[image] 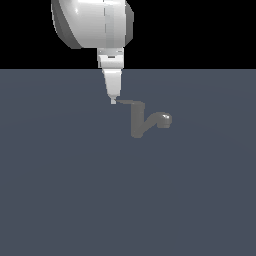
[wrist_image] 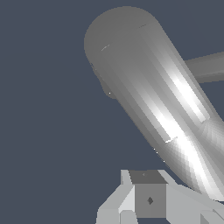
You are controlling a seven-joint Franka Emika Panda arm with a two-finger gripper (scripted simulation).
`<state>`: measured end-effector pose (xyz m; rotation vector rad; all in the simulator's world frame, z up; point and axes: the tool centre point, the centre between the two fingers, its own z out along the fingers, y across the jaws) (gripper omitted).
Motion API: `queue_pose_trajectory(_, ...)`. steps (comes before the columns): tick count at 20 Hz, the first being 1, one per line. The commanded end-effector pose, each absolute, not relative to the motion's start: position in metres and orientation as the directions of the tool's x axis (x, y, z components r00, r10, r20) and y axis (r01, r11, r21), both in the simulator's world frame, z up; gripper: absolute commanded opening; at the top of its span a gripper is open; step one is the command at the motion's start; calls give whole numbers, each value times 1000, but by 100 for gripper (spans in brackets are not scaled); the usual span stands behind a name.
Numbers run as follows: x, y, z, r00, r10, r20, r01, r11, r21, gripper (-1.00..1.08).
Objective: Turn on the faucet by rotating a designated handle.
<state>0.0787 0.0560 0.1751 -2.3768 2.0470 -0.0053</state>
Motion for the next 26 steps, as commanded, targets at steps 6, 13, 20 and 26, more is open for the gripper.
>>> queue_pose_trajectory(6,64,42,174,146,-989,0,-989,-146,-4,-100)
queue_pose_trajectory(13,46,27,174,146,-989,0,-989,-146,-3,-100)
queue_pose_trajectory(20,27,10,174,145,-989,0,-989,-145,-1,-100)
queue_pose_trajectory(26,20,12,176,159,-987,-2,-987,-159,-8,-100)
